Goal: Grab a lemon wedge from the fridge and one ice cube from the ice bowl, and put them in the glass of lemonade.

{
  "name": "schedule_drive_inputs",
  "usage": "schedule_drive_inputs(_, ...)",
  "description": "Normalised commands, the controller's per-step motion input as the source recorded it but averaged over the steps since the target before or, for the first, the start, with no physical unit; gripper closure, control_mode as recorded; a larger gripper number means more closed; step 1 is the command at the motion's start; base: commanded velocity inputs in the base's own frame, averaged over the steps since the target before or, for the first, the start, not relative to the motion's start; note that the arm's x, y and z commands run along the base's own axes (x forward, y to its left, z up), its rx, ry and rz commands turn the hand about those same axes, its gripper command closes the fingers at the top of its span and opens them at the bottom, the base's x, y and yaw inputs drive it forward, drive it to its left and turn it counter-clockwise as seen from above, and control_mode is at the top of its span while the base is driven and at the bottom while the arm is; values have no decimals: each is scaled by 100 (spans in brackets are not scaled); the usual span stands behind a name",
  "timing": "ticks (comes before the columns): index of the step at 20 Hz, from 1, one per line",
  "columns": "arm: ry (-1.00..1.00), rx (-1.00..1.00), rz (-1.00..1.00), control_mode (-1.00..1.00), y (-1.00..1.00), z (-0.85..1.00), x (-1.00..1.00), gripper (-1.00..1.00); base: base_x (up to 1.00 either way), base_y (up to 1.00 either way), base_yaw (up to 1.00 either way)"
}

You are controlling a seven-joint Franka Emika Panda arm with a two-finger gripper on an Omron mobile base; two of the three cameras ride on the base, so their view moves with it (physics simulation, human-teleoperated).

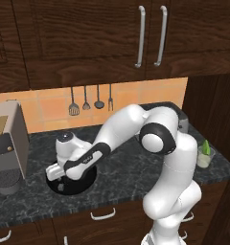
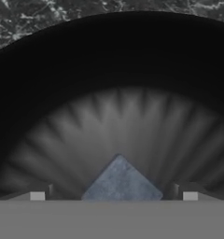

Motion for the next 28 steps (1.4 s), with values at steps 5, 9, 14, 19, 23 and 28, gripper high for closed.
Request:
schedule_drive_inputs(5, 0, 0, 0, -100, 0, 0, 0, -100, 0, 0, 0)
schedule_drive_inputs(9, 0, 0, 0, -100, 0, 0, 0, -100, 0, 0, 0)
schedule_drive_inputs(14, 3, 0, 0, -100, 0, -36, 0, -100, 0, 0, 0)
schedule_drive_inputs(19, 6, 0, 0, -100, 0, -38, 0, 100, 0, 0, 0)
schedule_drive_inputs(23, 5, 0, 0, -100, 0, -25, 0, 100, 0, 0, 0)
schedule_drive_inputs(28, 9, 0, 0, -100, 0, -18, 0, 100, 0, 0, 0)
